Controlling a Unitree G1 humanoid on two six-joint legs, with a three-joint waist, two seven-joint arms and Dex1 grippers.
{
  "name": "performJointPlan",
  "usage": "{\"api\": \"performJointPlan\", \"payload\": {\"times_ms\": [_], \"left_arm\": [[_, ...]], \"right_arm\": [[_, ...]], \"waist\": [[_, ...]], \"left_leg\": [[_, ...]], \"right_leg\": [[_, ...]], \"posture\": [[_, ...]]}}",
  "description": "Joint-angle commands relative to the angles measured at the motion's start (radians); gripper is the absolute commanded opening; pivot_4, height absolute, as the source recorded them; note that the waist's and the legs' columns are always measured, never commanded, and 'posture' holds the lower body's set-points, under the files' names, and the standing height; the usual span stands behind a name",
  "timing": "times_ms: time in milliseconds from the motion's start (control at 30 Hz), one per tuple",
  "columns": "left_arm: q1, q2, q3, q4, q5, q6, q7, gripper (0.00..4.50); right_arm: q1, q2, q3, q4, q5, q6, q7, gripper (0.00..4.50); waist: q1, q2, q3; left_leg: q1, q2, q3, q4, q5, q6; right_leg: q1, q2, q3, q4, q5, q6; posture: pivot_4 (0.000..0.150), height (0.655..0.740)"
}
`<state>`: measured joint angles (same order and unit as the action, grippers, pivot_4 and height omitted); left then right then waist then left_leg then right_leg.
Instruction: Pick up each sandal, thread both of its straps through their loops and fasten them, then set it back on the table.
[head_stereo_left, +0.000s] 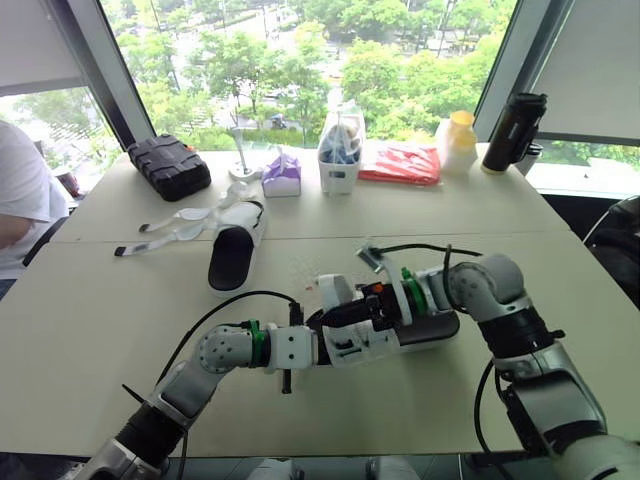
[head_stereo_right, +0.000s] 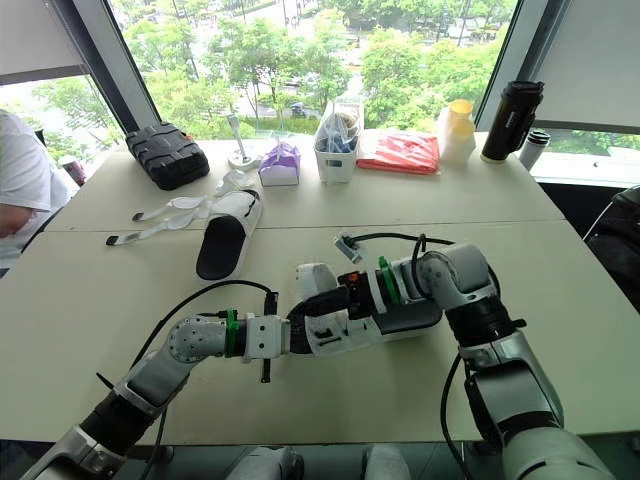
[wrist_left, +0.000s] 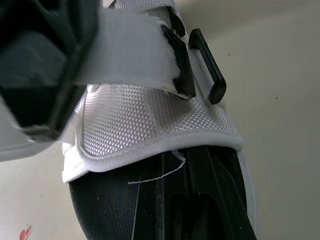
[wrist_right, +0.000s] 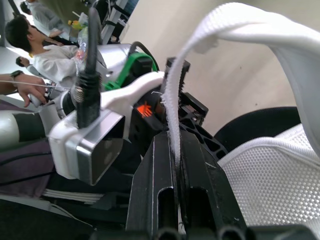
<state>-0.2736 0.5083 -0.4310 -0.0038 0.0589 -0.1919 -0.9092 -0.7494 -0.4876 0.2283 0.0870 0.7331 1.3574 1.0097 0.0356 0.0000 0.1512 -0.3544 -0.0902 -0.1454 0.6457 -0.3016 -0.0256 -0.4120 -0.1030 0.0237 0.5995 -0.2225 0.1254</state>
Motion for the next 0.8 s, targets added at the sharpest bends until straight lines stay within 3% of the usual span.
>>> {"api": "performJointPlan", "payload": {"times_ms": [33, 500, 800], "left_arm": [[0.048, 0.040, -0.069, 0.117, 0.090, 0.055, -0.037, 0.00], [0.040, 0.035, -0.075, 0.120, 0.090, 0.053, -0.032, 0.00], [0.035, 0.034, -0.077, 0.129, 0.089, 0.046, -0.032, 0.00]], "right_arm": [[0.032, -0.031, 0.043, -0.042, -0.027, -0.041, 0.013, 0.09], [0.071, -0.123, 0.117, -0.038, -0.201, -0.362, 0.067, 0.09], [0.077, -0.157, 0.162, -0.078, -0.256, -0.440, 0.138, 0.09]], "waist": [[0.000, 0.000, 0.000], [0.002, -0.002, -0.001], [0.002, -0.002, -0.001]], "left_leg": [[0.000, 0.000, 0.000, 0.000, 0.000, 0.000], [0.001, 0.000, 0.000, 0.000, 0.000, 0.000], [0.001, 0.000, 0.000, 0.000, 0.000, 0.000]], "right_leg": [[0.000, 0.000, 0.000, 0.000, 0.000, 0.000], [0.002, 0.000, 0.000, -0.001, -0.003, 0.005], [0.002, 0.000, 0.000, -0.002, -0.003, 0.005]], "posture": [[0.150, 0.7400], [0.150, 0.7400], [0.150, 0.7400]]}}
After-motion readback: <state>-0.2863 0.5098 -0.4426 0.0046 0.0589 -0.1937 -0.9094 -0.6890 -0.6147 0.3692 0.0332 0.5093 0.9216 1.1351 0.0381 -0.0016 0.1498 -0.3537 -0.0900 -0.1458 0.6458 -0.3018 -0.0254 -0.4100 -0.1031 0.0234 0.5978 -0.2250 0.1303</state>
